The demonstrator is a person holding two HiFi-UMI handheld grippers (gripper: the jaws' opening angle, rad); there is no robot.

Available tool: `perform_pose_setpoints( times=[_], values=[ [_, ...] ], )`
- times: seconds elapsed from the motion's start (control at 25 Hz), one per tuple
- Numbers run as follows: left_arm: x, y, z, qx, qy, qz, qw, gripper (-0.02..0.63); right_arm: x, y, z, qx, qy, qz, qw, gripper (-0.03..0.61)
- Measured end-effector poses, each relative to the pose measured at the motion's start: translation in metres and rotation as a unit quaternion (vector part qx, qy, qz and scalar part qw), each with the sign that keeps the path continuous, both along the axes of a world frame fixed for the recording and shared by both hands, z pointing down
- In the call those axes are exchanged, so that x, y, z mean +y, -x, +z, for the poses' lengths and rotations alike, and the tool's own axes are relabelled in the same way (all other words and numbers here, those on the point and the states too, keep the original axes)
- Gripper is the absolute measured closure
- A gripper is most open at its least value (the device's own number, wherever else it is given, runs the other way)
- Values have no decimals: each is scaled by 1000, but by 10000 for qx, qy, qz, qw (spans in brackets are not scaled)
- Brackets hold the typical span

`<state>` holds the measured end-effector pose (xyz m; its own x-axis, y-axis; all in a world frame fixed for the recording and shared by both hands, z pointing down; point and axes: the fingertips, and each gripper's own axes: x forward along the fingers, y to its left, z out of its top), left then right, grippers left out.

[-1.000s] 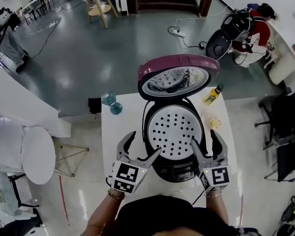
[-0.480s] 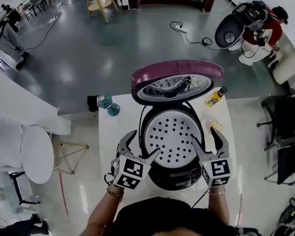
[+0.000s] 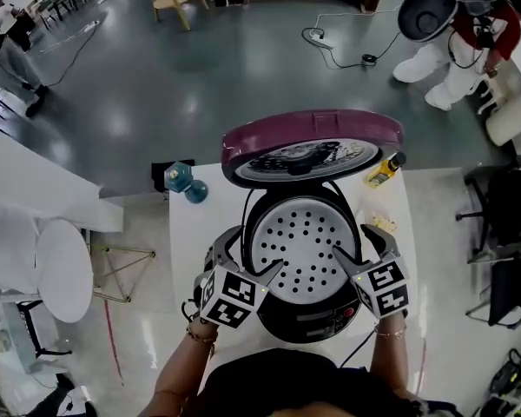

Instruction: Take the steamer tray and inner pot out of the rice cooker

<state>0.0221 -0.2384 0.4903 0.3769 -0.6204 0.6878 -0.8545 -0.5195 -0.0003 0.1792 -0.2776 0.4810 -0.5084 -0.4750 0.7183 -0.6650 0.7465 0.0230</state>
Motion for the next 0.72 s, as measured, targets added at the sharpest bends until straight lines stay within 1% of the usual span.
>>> perform_pose_setpoints(
  times=[0.08, 0.2, 0.28, 0.32, 0.4, 0.52, 0.56, 0.6, 0.64, 0.72],
  values=[
    [0, -1, 6, -128, 99, 47, 9999, 181, -2, 1, 10, 286, 202, -113, 9993, 276],
    [-2, 3, 15, -552, 231, 102, 9982, 181, -10, -1, 20, 823, 156, -165, 9964, 276],
    [-5, 8, 22, -788, 309, 37, 9964, 181, -13, -2, 29, 1168, 169, -222, 9928, 276],
    [-7, 10, 24, -812, 343, -11, 9961, 181, -14, -3, 34, 1325, 187, -270, 9906, 276],
    [-11, 13, 27, -719, 392, -103, 9966, 181, -15, -3, 43, 1531, 204, -398, 9872, 276],
    [-17, 18, 26, -643, 352, -258, 9970, 187, -15, -2, 46, 1511, 203, -451, 9873, 276],
    [-18, 18, 26, -651, 316, -305, 9969, 208, -16, -2, 46, 1514, 193, -438, 9873, 276],
    [-19, 18, 25, -668, 287, -358, 9967, 285, -15, -2, 45, 1555, 170, -428, 9868, 276],
    [-20, 17, 25, -712, 267, -421, 9962, 338, -15, -3, 45, 1615, 133, -430, 9858, 279],
    [-21, 18, 24, -815, 250, -520, 9950, 354, -17, -3, 43, 1702, 6, -430, 9845, 299]
  ],
)
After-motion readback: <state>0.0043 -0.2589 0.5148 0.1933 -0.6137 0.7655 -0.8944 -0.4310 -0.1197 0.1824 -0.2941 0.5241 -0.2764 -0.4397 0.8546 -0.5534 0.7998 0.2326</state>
